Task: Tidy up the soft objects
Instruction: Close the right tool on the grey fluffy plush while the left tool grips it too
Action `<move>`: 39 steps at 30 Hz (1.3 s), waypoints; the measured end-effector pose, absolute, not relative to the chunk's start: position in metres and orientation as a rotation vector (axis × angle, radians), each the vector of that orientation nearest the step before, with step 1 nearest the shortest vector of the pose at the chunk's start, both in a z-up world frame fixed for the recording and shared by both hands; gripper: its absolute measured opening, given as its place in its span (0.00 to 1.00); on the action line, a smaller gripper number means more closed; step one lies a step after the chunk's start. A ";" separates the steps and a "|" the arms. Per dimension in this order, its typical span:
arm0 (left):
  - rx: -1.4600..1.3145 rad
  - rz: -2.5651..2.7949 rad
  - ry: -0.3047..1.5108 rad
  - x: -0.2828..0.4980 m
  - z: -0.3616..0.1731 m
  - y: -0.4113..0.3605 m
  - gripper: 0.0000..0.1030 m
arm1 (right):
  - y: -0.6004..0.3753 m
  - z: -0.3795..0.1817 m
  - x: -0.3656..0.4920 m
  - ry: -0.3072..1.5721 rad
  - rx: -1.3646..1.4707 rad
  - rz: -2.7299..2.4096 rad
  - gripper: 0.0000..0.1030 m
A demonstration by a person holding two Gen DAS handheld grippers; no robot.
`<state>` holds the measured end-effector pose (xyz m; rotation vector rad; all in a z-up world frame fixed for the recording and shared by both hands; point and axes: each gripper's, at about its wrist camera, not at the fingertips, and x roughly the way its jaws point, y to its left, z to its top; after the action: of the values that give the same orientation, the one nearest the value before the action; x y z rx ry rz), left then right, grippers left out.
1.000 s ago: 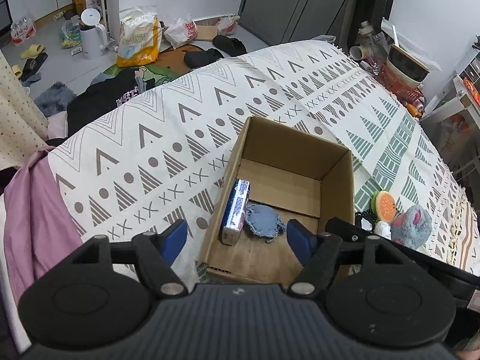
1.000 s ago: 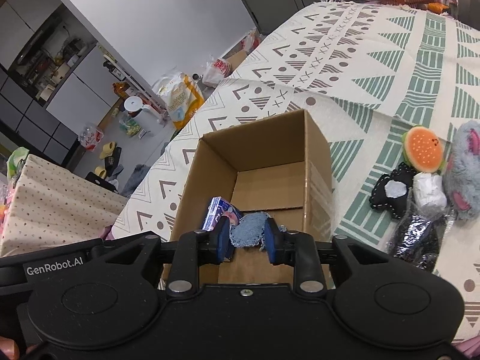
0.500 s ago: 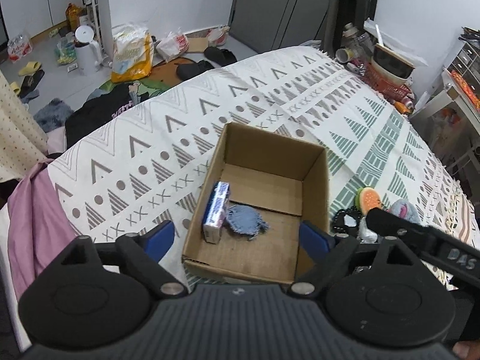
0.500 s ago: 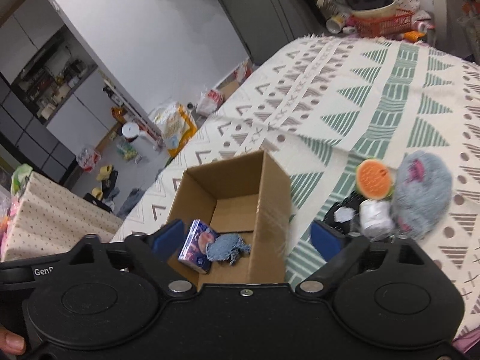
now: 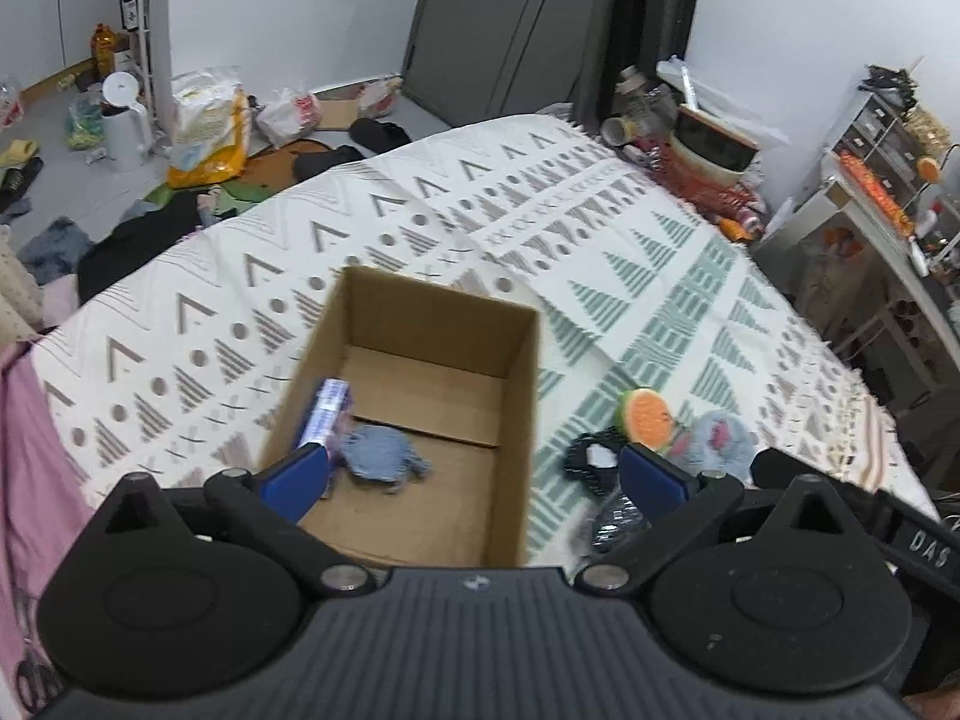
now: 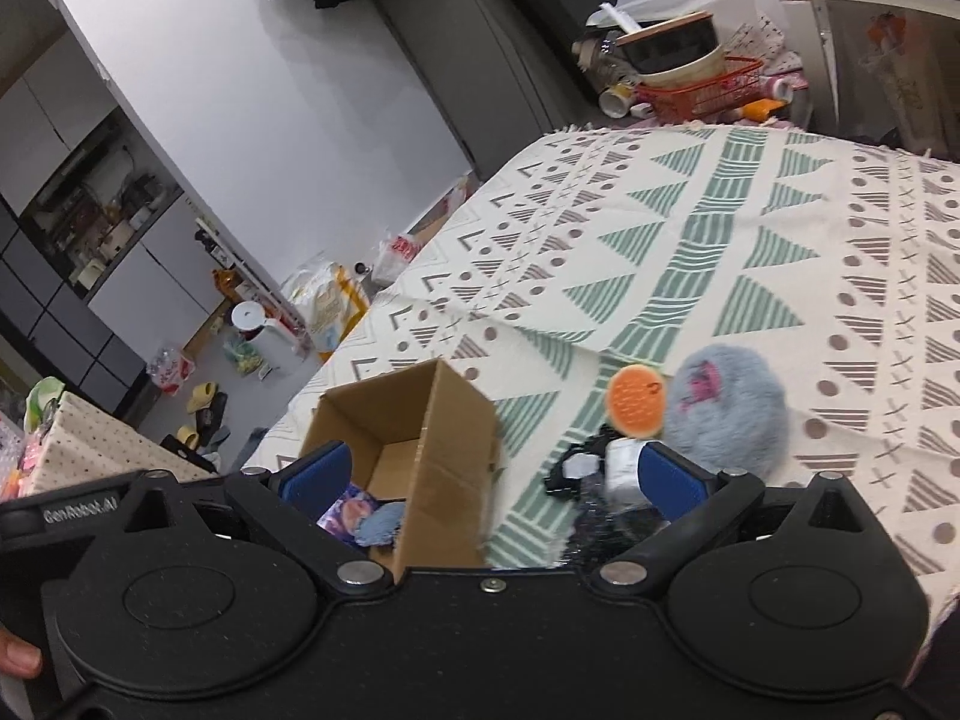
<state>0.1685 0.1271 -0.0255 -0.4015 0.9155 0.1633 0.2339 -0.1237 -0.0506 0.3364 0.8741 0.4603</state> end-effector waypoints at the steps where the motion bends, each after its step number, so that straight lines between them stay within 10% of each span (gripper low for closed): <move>1: -0.397 0.157 0.912 0.169 -0.025 0.123 0.99 | -0.128 -0.052 0.233 0.873 0.339 0.454 1.00; 27: -0.299 0.091 0.978 0.224 -0.037 0.023 0.99 | -0.221 -0.078 0.268 0.918 0.378 0.353 0.97; 39: -0.245 0.053 1.002 0.257 -0.061 -0.010 0.91 | -0.236 -0.125 0.292 0.971 0.500 0.352 0.81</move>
<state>0.2566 -0.0098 -0.0611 -0.2454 1.0020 0.0532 0.2925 -0.2362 -0.1246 0.4998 0.9712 0.3516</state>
